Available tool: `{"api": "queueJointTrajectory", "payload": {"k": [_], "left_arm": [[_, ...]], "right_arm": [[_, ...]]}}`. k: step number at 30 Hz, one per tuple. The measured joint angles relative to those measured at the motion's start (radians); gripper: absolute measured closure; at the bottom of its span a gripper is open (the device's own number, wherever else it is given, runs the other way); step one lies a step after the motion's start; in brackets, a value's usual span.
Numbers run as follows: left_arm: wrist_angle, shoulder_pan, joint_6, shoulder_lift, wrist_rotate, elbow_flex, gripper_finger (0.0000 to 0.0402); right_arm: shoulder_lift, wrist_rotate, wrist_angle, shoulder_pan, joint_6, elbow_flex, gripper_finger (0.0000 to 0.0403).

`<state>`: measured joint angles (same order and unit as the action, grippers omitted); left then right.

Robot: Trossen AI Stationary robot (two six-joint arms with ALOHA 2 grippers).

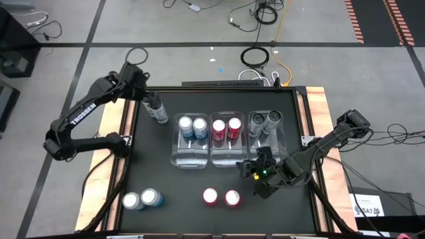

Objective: Sort soda cans
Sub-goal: Put the white-blue soda can into the right transparent bin

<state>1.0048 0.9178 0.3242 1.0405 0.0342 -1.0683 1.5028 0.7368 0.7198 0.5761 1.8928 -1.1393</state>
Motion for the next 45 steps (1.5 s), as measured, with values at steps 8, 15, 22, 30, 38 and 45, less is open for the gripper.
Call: {"api": "queueJointTrajectory", "payload": {"k": [8, 15, 22, 30, 38, 45], "left_arm": [[-0.039, 0.005, 0.035, 0.000, -0.111, 0.000, 0.0017], [-0.102, 0.005, 0.036, 0.000, -0.113, 0.000, 0.0017], [-0.093, 0.005, 0.061, 0.024, -0.137, 0.000, 0.0017], [-0.052, 0.006, 0.114, 0.153, -0.155, 0.000, 0.0017], [-0.003, 0.045, 0.135, 0.209, -0.224, 0.000, 0.0017], [0.018, 0.073, 0.115, 0.238, -0.180, 0.000, 0.0017]], "right_arm": [[0.000, -0.003, 0.016, -0.023, -0.088, 0.000, 0.0093], [0.000, -0.009, 0.018, -0.026, -0.172, 0.000, 0.0093], [0.000, -0.010, 0.019, -0.027, -0.215, 0.000, 0.0093], [0.000, -0.015, 0.019, -0.026, -0.215, 0.000, 0.0093], [0.000, -0.064, 0.015, -0.024, -0.214, 0.000, 0.0093], [0.000, -0.063, 0.016, -0.024, -0.214, 0.000, 0.0093]]}}
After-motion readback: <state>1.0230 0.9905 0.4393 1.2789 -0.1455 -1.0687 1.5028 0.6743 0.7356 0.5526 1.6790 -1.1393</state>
